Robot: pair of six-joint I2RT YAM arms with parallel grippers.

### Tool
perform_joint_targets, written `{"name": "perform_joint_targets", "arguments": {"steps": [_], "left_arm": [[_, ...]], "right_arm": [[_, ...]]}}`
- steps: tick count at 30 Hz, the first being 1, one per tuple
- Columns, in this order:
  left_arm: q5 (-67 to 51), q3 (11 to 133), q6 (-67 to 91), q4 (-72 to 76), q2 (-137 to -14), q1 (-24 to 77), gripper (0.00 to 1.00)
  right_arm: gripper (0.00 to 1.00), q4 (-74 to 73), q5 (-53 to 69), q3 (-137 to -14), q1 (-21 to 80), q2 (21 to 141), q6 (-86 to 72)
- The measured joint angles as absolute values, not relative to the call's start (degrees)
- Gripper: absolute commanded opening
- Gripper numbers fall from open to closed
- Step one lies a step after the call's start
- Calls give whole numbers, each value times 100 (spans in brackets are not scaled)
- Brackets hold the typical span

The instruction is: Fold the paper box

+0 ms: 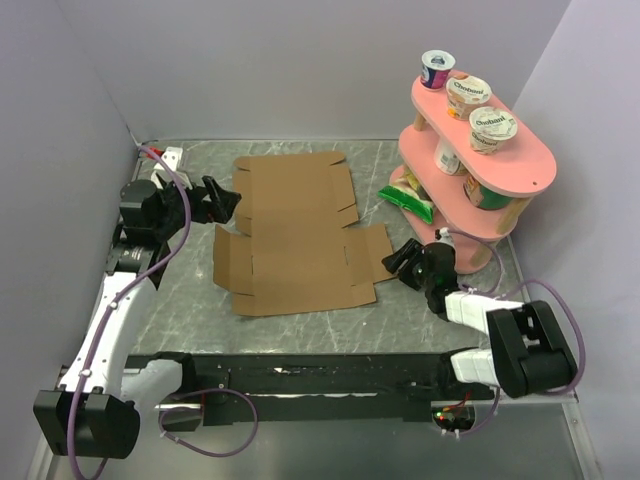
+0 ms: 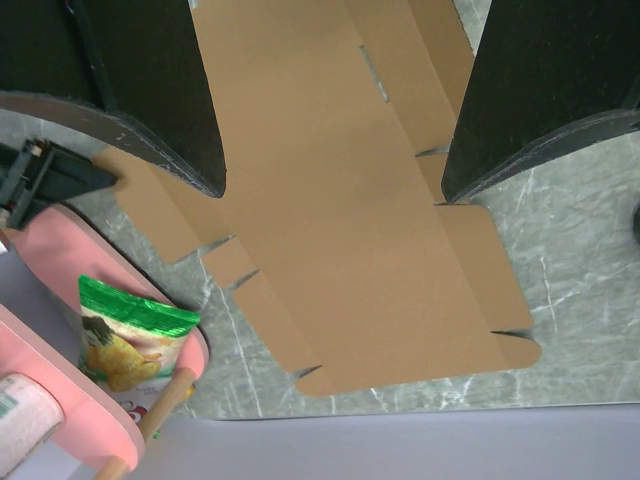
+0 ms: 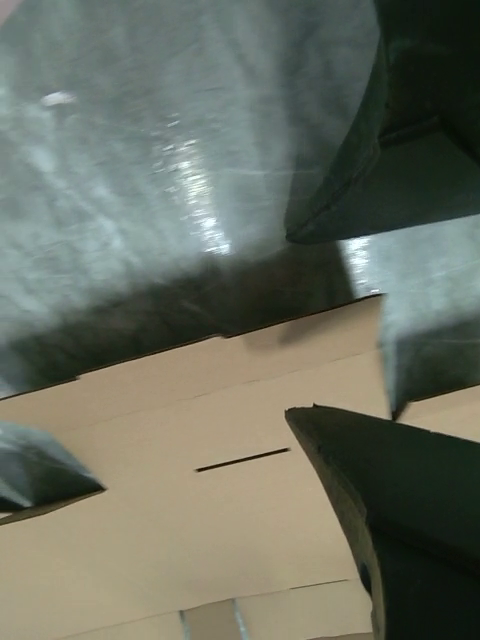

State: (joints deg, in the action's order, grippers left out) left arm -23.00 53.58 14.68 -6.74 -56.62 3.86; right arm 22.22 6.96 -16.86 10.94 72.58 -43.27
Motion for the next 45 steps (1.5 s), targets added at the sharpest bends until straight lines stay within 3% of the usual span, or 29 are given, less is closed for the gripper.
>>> {"name": "perform_joint_targets", "arguments": {"steps": [6,9,11,13,17,23,35,41,45], "left_arm": [[-2578,5358,1413,-676,-5747,412,96],[-2707,5358,1396,-676,-5802,423,96],[-2801,5358,1372,-676,-5835,427,96],[-2934,5358,1337,-674,-5852,436,96],[-3404,5367,1269,-668,-5913,473,96],[-4294,6031,1105,-808,-6418,609,96],[-5188,10385,-36,-1894,-8254,1321,96],[-5395,12442,-670,-2735,-8971,1461,96],[-5542,12645,-910,-3074,-9139,1594,96]], "right_arm": [[45,3260,1031,-1695,1059,7959,-4178],[31,3780,1457,-1671,1055,8193,-4060],[14,4106,1793,-1671,1044,8307,-3999],[6,4335,2130,-1678,1039,8388,-3898],[2,4163,2707,-1909,1028,8372,-3568],[1,1706,3505,-3658,1052,7725,-2300],[1,-2670,4121,-9330,1070,8031,521],[1,-4053,4117,-10481,1350,8514,1367],[1,-4617,4036,-10510,1557,8689,1671]]}}
